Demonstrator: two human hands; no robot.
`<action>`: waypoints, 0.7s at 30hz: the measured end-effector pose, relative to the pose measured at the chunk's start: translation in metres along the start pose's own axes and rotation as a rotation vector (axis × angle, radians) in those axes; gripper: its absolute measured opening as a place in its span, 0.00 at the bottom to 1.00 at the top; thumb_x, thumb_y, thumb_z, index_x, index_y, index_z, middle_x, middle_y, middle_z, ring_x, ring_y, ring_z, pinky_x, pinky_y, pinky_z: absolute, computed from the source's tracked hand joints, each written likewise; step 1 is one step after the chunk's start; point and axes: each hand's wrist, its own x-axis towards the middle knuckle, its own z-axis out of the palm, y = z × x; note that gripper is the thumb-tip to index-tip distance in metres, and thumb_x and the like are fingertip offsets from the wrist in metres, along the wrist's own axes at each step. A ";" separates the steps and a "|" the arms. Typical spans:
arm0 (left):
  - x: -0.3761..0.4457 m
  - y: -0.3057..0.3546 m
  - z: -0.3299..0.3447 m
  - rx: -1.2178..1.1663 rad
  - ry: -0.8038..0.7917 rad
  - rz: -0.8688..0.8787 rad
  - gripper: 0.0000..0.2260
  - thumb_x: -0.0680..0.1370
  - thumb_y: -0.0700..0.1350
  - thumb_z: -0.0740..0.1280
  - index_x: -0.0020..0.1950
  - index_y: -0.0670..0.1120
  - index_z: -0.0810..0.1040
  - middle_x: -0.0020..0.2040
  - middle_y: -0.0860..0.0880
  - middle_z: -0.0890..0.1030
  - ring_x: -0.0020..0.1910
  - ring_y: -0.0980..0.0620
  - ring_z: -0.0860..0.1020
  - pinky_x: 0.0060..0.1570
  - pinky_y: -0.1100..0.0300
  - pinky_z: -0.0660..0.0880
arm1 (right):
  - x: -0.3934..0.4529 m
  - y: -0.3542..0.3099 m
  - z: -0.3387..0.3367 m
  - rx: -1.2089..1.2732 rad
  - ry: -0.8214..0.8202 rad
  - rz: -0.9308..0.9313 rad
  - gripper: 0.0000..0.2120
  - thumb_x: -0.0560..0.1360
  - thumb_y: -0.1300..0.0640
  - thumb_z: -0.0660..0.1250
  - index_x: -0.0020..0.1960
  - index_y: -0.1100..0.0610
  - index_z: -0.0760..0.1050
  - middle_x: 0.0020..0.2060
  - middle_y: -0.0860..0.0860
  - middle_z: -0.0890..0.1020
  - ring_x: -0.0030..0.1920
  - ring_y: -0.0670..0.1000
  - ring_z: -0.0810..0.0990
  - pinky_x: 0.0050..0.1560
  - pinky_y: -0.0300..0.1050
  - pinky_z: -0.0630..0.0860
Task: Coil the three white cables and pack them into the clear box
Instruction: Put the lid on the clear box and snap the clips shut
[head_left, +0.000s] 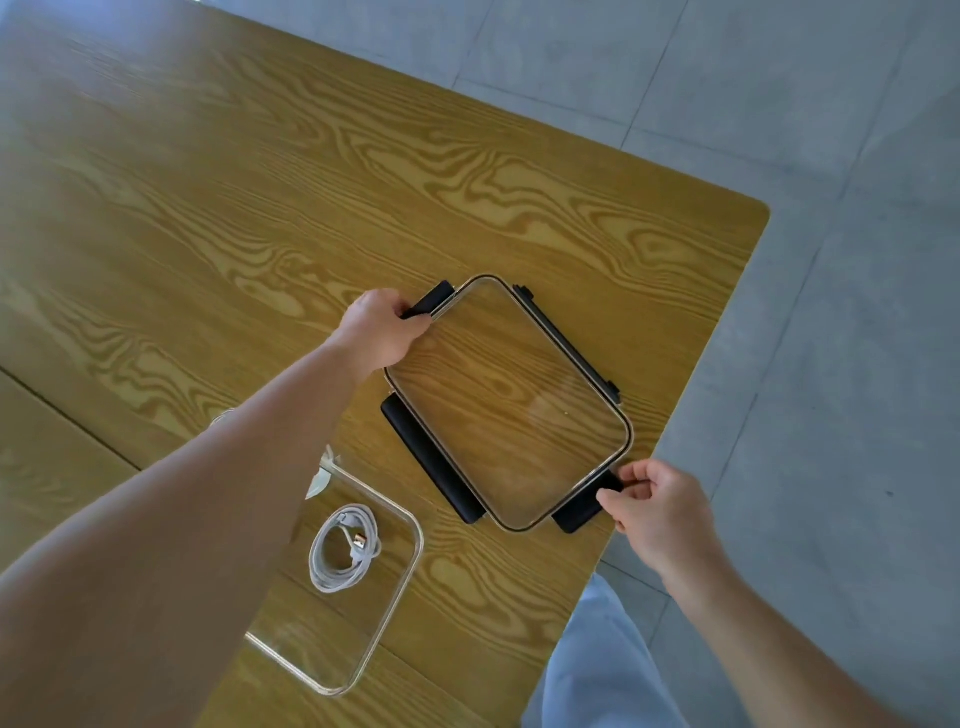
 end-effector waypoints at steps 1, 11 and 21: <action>-0.001 -0.002 0.000 0.001 0.001 0.011 0.12 0.79 0.53 0.65 0.55 0.46 0.77 0.50 0.46 0.76 0.43 0.48 0.74 0.33 0.58 0.68 | -0.001 0.000 0.001 -0.001 0.004 -0.004 0.08 0.71 0.58 0.75 0.45 0.50 0.77 0.36 0.52 0.83 0.39 0.54 0.84 0.46 0.55 0.84; -0.031 -0.005 -0.006 -0.295 0.072 0.116 0.09 0.80 0.49 0.67 0.51 0.44 0.74 0.41 0.46 0.86 0.38 0.46 0.84 0.42 0.44 0.83 | 0.001 -0.004 -0.007 0.034 -0.026 0.010 0.06 0.74 0.57 0.73 0.40 0.57 0.80 0.35 0.56 0.83 0.39 0.57 0.82 0.48 0.59 0.83; -0.069 -0.013 -0.050 -0.427 0.223 0.154 0.05 0.80 0.47 0.67 0.47 0.48 0.74 0.40 0.45 0.85 0.41 0.41 0.84 0.40 0.41 0.82 | -0.024 -0.040 -0.023 0.373 -0.055 -0.047 0.06 0.79 0.64 0.66 0.43 0.61 0.75 0.42 0.61 0.82 0.40 0.56 0.82 0.42 0.50 0.80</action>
